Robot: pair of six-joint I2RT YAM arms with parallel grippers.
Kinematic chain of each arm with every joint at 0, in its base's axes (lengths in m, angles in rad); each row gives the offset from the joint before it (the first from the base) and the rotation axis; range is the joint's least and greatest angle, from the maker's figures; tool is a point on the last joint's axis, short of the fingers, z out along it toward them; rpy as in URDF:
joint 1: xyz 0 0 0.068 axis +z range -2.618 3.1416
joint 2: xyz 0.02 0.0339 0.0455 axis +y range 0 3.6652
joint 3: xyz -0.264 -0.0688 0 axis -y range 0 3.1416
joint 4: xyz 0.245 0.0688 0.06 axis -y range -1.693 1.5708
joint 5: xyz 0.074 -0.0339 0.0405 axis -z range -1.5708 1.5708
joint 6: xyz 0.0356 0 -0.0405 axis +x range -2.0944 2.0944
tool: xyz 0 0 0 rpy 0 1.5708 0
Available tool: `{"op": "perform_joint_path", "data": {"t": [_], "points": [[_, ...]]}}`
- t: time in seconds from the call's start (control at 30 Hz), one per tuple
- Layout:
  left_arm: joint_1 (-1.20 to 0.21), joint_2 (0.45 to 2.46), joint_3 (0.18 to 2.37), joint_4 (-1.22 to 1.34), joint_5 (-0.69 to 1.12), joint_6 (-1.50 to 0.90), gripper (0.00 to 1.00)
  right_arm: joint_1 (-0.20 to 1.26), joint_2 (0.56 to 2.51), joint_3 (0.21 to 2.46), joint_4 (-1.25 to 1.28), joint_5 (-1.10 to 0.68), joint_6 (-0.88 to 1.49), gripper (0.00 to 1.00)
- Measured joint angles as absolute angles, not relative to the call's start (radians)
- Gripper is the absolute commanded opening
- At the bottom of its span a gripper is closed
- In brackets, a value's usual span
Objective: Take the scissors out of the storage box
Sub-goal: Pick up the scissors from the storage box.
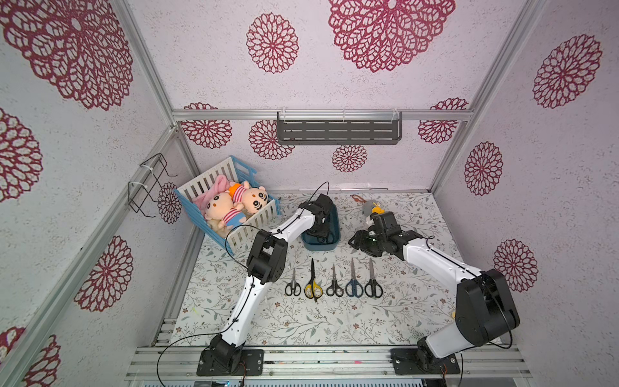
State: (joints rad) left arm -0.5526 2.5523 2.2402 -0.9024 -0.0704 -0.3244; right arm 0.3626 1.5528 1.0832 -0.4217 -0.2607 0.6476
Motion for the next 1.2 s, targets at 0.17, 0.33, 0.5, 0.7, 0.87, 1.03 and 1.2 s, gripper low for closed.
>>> {"op": "perform_joint_path", "data": {"t": [0.17,0.33,0.5,0.7,0.87,1.03,1.2], "points": [[-0.538,2.558,2.247,-0.888,-0.061,-0.352,0.08,0.363,1.594,1.121,-0.429,-0.265,0.646,0.57],[-0.513,2.555,2.238,-0.865,-0.002,-0.367,0.00,0.363,1.625,1.153,-0.432,-0.271,0.639,0.57],[-0.498,2.553,2.235,-0.856,0.035,-0.367,0.00,0.363,1.636,1.174,-0.431,-0.279,0.638,0.57],[-0.492,2.498,2.142,-0.797,0.040,-0.372,0.00,0.363,1.636,1.178,-0.429,-0.284,0.638,0.57],[-0.481,2.390,2.024,-0.749,0.041,-0.375,0.00,0.367,1.637,1.185,-0.427,-0.288,0.626,0.57],[-0.459,2.250,1.972,-0.684,0.081,-0.386,0.00,0.370,1.668,1.278,-0.428,-0.308,0.591,0.57],[-0.448,2.135,1.921,-0.614,0.143,-0.378,0.00,0.370,1.711,1.417,-0.395,-0.344,0.569,0.58]]}}
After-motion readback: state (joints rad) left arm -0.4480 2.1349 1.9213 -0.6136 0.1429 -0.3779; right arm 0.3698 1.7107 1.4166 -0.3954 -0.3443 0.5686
